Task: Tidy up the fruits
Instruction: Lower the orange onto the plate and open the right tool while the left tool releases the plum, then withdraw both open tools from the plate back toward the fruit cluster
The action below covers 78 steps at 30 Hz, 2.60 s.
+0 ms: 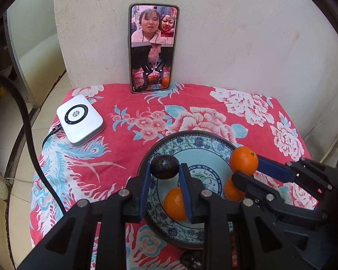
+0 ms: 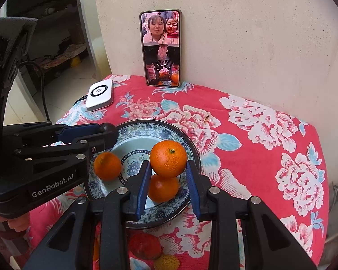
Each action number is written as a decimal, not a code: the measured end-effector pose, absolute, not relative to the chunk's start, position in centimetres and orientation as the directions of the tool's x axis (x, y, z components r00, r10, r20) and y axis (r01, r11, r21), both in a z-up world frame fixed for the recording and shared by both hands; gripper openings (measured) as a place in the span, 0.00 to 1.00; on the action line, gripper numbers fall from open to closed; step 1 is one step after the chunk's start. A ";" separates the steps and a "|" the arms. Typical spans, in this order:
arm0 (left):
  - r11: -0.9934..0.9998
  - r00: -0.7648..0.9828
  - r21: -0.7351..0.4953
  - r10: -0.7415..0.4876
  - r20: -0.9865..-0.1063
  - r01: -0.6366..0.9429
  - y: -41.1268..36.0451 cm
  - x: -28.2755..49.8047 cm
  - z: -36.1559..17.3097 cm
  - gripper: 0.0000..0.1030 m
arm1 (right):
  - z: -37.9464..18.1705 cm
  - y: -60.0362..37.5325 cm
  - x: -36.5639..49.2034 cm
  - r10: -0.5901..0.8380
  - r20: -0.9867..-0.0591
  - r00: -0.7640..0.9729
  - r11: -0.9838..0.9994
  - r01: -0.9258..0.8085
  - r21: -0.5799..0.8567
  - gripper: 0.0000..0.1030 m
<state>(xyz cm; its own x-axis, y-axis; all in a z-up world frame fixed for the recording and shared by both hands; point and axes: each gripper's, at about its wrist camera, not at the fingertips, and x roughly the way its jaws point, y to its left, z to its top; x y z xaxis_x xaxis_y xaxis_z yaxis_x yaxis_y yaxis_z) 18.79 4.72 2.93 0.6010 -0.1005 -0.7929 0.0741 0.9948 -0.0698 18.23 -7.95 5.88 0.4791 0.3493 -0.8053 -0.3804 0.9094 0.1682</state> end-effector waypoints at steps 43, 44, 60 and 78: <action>0.995 0.587 -0.055 -0.092 -0.804 0.080 4.5 18.9 2.2 0.37 | 6.1 -8.3 18.9 0.349 -0.791 0.502 0.918 -0.354 0.180 0.44; 0.995 0.589 -0.056 -0.093 -0.803 0.080 4.6 18.8 2.4 0.37 | 6.2 -8.4 18.8 0.349 -0.790 0.504 0.918 -0.353 0.180 0.44; 0.998 0.594 -0.041 -0.066 -0.802 0.056 4.9 16.3 4.1 0.41 | 8.2 -9.9 16.4 0.347 -0.797 0.495 0.925 -0.323 0.201 0.44; 0.994 0.604 -0.063 -0.102 -0.791 0.086 4.2 11.7 5.9 0.41 | 9.6 -11.1 12.9 0.375 -0.791 0.484 0.916 -0.325 0.235 0.44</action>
